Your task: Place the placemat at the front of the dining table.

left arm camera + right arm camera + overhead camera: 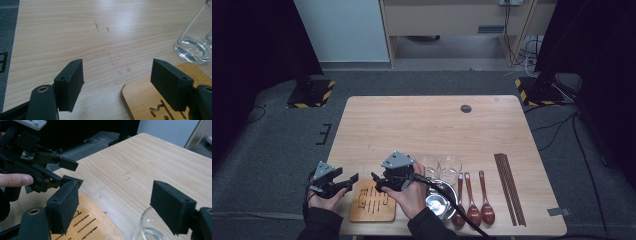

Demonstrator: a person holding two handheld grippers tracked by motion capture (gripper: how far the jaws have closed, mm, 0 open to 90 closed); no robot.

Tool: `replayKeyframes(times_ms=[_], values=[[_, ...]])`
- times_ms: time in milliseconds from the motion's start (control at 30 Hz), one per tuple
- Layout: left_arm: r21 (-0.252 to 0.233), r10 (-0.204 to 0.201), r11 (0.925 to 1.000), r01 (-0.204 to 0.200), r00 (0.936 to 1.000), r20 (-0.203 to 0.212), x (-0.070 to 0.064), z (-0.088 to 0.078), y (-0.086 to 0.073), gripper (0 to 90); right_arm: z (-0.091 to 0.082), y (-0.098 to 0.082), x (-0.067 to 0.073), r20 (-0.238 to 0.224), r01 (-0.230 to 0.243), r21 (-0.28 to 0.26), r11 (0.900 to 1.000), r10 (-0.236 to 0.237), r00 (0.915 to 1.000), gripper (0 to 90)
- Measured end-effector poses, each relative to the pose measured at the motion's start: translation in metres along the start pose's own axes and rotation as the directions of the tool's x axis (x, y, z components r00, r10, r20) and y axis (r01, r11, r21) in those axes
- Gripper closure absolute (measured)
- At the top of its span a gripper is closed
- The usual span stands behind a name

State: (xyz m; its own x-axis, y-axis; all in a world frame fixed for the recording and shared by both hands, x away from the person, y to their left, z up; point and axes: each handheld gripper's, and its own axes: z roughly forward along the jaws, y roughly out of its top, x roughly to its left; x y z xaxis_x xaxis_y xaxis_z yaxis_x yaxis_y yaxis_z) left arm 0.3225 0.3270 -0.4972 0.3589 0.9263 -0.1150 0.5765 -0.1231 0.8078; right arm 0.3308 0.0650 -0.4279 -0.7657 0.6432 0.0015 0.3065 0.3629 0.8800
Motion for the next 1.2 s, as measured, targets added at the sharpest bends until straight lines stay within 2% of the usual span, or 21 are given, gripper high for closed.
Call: replayKeyframes(times_ms=[333, 400, 767, 1200], values=[[-0.003, -0.005, 1.0000, 0.005, 1.0000, 0.003, -0.002, 0.000, 0.000, 25.0, 0.009, -0.012, 0.010, -0.022, -0.001, 0.039, 0.999, 0.002, 0.9998, 23.1], [-0.004, -0.004, 1.0000, 0.004, 1.0000, 0.006, -0.003, 0.000, 0.000, 24.6, 0.013, -0.018, 0.012, -0.027, -0.010, 0.061, 0.998, 0.012, 0.9996, 23.1], [0.003, 0.002, 1.0000, -0.002, 0.9999, 0.016, -0.007, 0.002, -0.001, 23.1, 0.022, -0.033, 0.019, -0.040, -0.026, 0.104, 0.994, 0.030, 0.9987, 23.7], [0.024, 0.009, 0.9997, -0.010, 0.9994, 0.035, -0.015, 0.008, -0.004, 20.5, 0.032, -0.051, 0.025, -0.023, -0.027, 0.179, 0.984, 0.031, 0.9992, 25.1]])
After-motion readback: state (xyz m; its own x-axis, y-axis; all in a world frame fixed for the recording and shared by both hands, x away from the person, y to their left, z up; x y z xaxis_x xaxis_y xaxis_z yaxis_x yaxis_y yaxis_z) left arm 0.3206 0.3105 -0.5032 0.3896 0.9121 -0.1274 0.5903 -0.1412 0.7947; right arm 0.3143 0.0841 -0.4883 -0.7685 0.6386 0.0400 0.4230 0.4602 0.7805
